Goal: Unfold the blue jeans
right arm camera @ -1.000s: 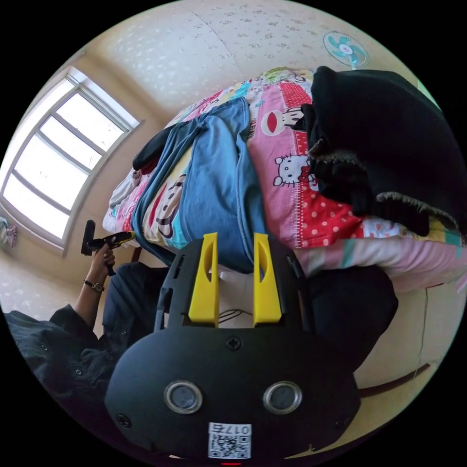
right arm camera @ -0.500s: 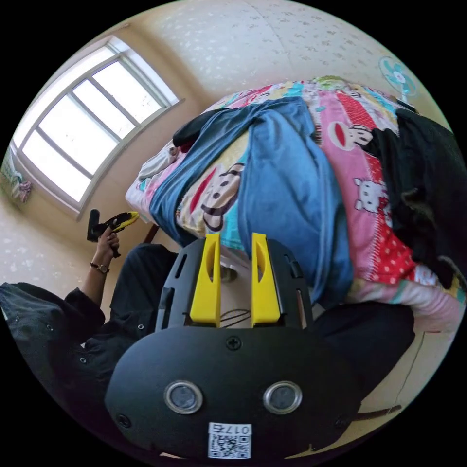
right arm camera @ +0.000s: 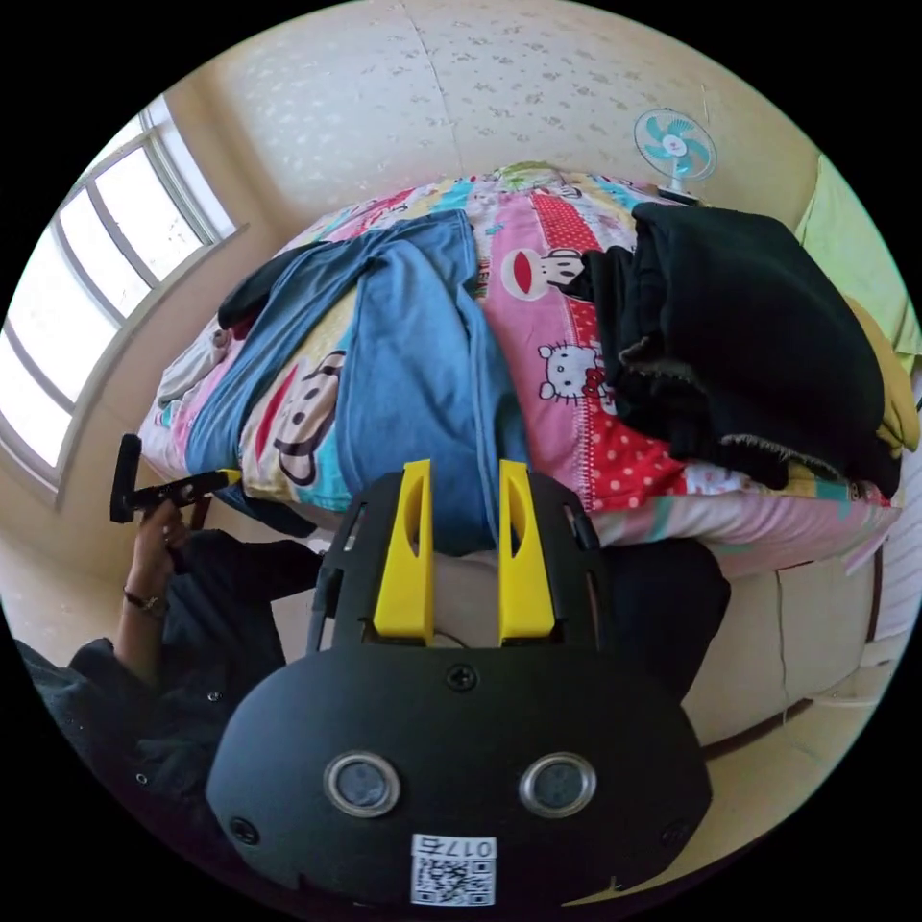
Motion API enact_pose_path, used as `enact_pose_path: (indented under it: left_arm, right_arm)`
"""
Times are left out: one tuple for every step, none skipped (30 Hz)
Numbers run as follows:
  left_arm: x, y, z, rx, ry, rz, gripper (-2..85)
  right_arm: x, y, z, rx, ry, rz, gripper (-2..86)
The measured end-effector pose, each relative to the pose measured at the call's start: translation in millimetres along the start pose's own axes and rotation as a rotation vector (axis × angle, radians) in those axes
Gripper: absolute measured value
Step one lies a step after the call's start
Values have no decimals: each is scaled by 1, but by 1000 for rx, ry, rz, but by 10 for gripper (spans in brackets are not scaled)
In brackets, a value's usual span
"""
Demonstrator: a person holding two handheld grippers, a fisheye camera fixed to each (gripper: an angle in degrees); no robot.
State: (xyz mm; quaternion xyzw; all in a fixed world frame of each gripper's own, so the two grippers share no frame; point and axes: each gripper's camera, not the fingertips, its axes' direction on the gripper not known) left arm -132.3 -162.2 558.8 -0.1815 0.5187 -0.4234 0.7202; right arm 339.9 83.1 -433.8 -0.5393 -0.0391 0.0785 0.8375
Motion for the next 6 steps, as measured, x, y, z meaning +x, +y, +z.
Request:
enact_pose_path:
  left_arm:
    - [-4, 7, -3, -17, 64, -1, -6]
    - [-4, 13, -7, -7, 82, 4, -7]
    - [1, 25, -15, 23, 87, 14, -8]
    - [11, 36, -21, 26, 113, 59, -8]
    - [17, 42, -23, 20, 133, 80, -8]
    - [28, 52, -26, 15, 161, 99, -7]
  right_arm:
    - [-1, 1, 11, -12, 39, -11, 93]
    - [-4, 2, 24, -32, 85, -28, 88]
    - [-5, 2, 31, -51, 107, -35, 84]
    - [-7, 2, 47, -97, 144, -45, 74]
    - [-10, 4, 58, -122, 171, -51, 65]
    - [-12, 6, 59, -117, 178, -52, 60]
